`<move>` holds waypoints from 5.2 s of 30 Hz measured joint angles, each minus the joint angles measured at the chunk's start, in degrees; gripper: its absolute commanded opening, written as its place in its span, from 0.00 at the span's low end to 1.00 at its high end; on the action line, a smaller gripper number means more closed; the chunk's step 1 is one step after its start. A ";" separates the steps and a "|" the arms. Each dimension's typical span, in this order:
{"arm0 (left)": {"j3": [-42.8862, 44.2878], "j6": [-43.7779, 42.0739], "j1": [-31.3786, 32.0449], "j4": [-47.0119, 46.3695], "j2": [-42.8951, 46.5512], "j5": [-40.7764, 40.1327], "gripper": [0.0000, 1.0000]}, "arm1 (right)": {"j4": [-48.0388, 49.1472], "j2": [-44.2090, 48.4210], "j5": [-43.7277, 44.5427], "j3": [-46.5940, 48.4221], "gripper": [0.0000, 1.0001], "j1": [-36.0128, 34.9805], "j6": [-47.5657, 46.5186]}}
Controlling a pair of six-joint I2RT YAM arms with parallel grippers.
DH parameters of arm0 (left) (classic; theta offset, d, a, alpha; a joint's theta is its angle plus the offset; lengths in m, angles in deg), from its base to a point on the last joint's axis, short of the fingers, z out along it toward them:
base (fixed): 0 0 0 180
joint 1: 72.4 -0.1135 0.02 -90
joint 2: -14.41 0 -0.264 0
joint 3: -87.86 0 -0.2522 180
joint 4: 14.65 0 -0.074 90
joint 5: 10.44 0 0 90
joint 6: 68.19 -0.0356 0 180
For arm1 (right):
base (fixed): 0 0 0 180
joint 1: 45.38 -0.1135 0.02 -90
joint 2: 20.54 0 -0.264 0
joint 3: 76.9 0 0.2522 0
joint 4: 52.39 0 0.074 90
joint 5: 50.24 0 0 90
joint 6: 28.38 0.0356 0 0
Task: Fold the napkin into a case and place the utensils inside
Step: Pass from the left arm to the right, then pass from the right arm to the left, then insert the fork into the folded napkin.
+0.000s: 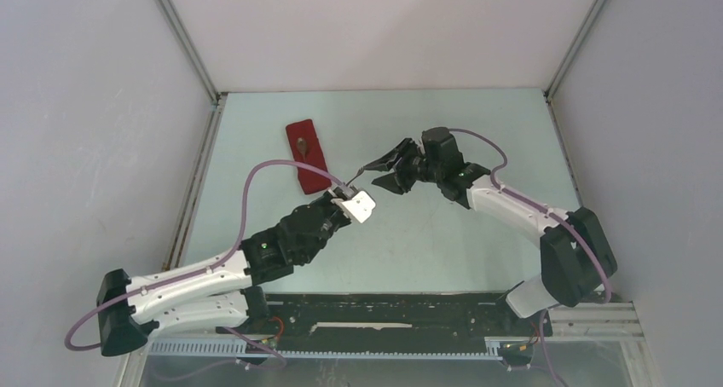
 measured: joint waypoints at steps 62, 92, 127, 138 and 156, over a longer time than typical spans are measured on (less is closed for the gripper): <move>22.40 67.82 -29.73 35.58 -15.63 41.83 0.38 | 12.68 -0.17 5.79 1.05 0.00 -7.80 -33.44; 23.69 63.56 -29.68 36.11 -15.72 40.35 0.00 | 10.97 -0.20 8.15 3.13 0.19 -10.95 -37.75; 37.79 65.46 -61.44 -29.99 -68.54 41.13 0.02 | -16.33 9.81 7.21 -8.17 0.37 12.24 -41.33; 43.76 70.77 -63.01 -26.29 -75.56 48.63 0.06 | -15.10 9.81 4.31 -8.17 0.35 12.76 -40.85; 44.78 73.96 -65.09 -21.11 -76.30 51.17 0.07 | -13.90 9.99 2.73 -9.05 0.33 12.76 -40.19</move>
